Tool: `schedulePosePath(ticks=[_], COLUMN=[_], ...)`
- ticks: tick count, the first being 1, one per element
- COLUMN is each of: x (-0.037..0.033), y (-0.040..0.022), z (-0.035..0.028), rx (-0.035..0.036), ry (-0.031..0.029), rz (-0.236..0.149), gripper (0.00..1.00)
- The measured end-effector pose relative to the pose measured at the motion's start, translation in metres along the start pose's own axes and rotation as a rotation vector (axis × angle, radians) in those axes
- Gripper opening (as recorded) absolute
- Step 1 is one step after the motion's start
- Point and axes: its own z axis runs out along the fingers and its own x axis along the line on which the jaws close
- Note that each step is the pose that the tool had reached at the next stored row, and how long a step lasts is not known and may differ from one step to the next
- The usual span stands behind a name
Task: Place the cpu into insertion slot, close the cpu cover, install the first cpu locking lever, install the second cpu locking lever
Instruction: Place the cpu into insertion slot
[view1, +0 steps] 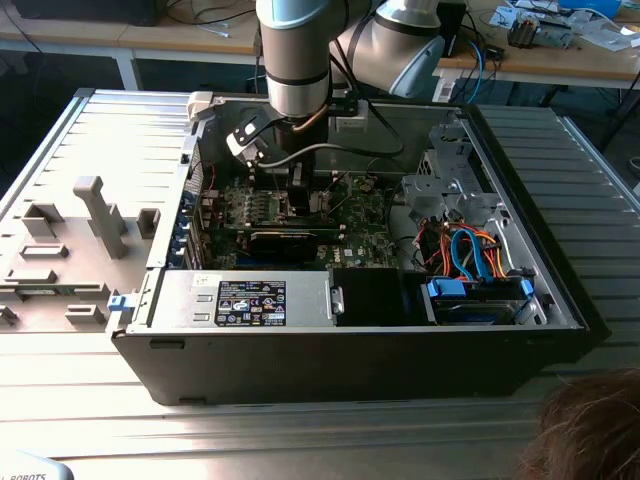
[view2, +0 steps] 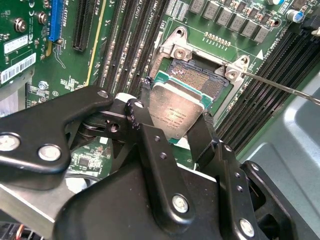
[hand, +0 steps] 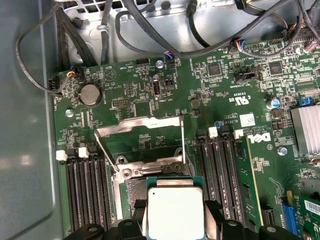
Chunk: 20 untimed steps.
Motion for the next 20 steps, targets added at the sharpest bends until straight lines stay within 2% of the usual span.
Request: schedulePosePath(ticks=[20], x=[0.0], y=[-0.0001], z=[0.0008], rx=[-0.0005], ry=[-0.0022], rz=[0.025], gripper=[0.54])
